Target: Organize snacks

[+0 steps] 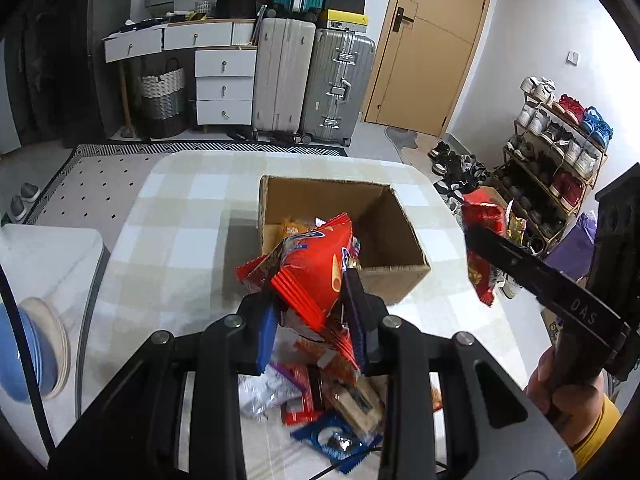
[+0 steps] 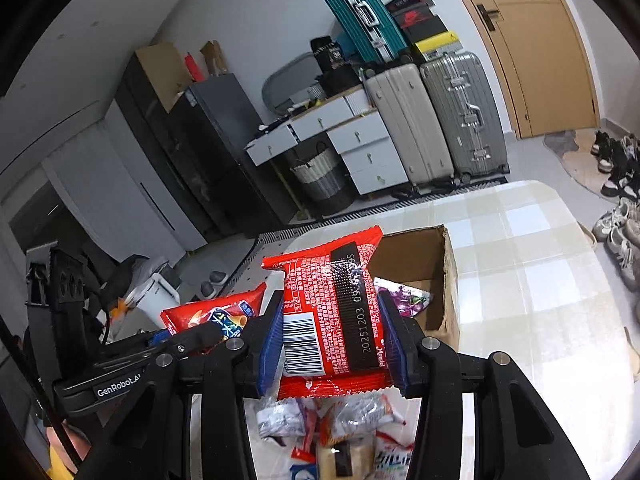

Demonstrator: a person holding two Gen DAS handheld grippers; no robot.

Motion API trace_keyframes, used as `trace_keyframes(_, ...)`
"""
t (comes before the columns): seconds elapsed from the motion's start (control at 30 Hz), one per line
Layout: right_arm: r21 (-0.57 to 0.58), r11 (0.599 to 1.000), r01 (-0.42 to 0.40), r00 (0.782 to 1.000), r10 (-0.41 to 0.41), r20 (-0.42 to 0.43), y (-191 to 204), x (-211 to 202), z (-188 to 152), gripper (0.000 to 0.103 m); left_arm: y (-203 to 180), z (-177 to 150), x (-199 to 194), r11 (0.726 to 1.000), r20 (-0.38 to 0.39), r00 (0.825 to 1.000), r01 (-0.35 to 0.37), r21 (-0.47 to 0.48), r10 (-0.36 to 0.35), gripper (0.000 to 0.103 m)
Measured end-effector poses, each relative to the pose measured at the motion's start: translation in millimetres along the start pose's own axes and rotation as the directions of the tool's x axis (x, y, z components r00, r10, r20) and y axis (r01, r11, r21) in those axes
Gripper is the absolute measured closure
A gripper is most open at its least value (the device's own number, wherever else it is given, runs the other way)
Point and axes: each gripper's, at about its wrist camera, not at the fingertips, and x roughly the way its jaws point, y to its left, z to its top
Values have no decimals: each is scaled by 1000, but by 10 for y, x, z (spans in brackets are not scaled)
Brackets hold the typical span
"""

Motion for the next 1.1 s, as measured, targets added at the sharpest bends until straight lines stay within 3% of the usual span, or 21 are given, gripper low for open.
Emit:
trace_keyframes(0.13,10,1000,5,1000,-5,-22,-92,216,153,58,-1,211,209,999,-11,999,37,-10,-37,76)
trace_keyframes(0.3,39,999,5,998,-3,-57,-213,523,319,58,-61,475,511,999,-17,1000,6,32,-6,76)
trace_keyframes(0.53,46,999,19,992,-13,-129,-342,991,418,58,-141,774,1202,995,-108,993,-27,93,37,76)
trace_keyframes(0.8,23,998,66,983,-61,-170,-469,1345,362,58,-33,806,1944,993,-211,976,-32,116,56,76)
trace_keyframes(1.1,13,995,94,972,-89,-219,-590,1524,297,58,-27,609,2278,993,-238,970,-15,118,43,76)
